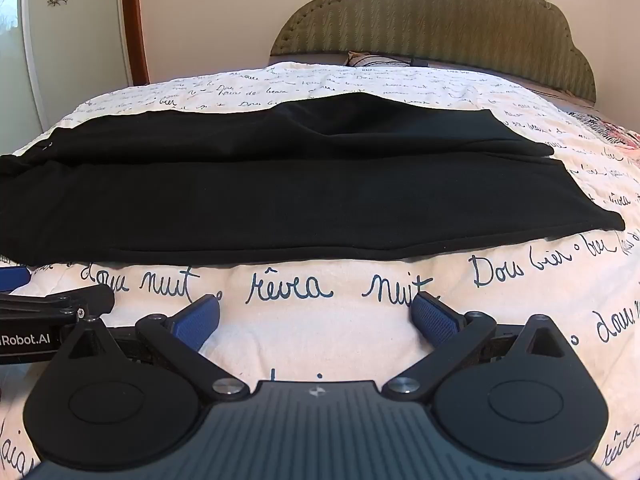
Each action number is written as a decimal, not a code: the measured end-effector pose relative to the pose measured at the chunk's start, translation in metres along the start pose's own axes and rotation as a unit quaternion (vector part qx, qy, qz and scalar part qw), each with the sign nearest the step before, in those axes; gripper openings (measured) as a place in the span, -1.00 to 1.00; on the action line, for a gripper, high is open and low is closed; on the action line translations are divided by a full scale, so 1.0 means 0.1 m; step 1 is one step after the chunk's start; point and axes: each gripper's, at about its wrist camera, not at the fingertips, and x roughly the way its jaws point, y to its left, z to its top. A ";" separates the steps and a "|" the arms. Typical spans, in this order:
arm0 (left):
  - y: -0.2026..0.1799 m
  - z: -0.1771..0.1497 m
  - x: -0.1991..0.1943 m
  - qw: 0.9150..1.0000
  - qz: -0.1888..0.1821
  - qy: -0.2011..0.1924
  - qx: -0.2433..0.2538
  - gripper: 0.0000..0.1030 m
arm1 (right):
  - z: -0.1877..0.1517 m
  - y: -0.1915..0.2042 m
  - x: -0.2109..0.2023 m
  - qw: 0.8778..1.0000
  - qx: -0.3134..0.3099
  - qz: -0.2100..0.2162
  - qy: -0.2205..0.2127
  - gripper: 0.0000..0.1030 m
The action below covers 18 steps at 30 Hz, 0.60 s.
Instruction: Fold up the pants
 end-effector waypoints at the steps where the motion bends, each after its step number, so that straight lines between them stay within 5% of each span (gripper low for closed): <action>1: 0.00 0.00 0.00 1.000 0.000 0.000 0.000 1.00 | 0.00 0.00 0.00 1.000 0.000 0.000 0.000 1.00; 18: -0.02 -0.01 -0.05 1.000 0.013 -0.003 0.004 1.00 | 0.00 0.00 -0.01 1.000 0.001 0.001 -0.001 1.00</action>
